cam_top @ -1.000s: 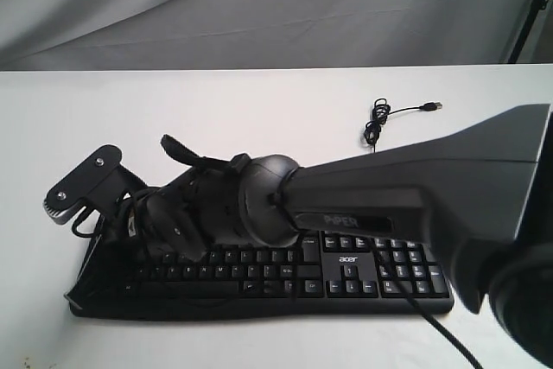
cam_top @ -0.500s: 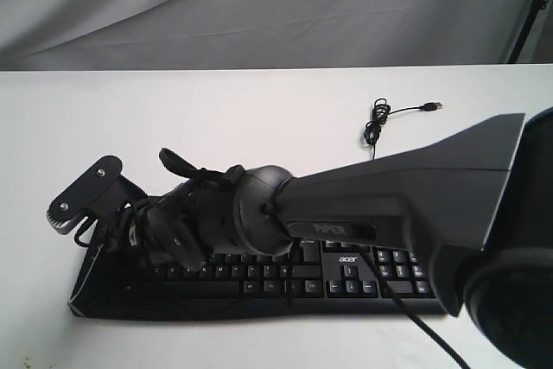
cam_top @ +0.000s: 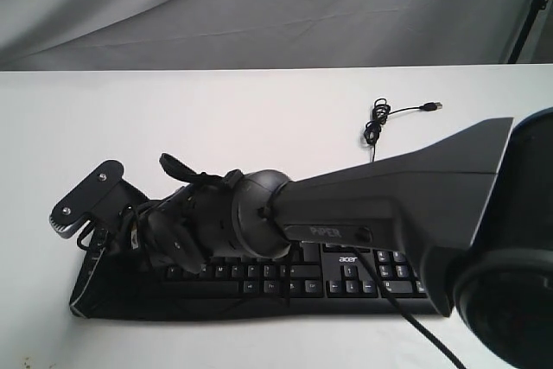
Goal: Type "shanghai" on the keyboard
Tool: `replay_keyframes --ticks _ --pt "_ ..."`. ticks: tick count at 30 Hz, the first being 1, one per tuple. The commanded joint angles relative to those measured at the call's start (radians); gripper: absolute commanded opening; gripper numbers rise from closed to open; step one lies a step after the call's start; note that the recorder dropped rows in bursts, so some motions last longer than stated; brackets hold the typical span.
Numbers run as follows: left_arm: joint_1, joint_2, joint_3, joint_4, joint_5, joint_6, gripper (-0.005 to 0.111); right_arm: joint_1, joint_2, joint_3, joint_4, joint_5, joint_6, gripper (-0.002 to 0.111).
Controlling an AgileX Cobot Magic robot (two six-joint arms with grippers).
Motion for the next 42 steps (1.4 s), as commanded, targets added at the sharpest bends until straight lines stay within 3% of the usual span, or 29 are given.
replay_keyframes --ticks 1,13,18,23,29,42 --pt "-0.004 -0.003 0.004 0.001 -0.005 -0.003 0.000 -0.007 0.001 -0.006 -0.007 0.024 -0.006 0.000" --pt "-0.004 -0.003 0.004 0.001 -0.005 -0.003 0.000 -0.007 -0.139 0.017 -0.055 0.050 -0.003 0.000" --pt "-0.004 -0.003 0.004 0.001 -0.005 -0.003 0.000 -0.020 -0.289 0.155 -0.060 0.014 0.015 0.000" --pt "-0.004 -0.003 0.004 0.001 -0.005 -0.003 0.000 -0.100 -0.378 0.362 -0.020 -0.061 0.037 0.000" --pt "-0.004 -0.003 0.004 0.001 -0.005 -0.003 0.000 -0.167 -0.379 0.485 0.004 -0.141 0.043 0.000" --pt "-0.004 -0.003 0.004 0.001 -0.005 -0.003 0.000 -0.169 -0.291 0.483 0.004 -0.215 0.032 0.000"
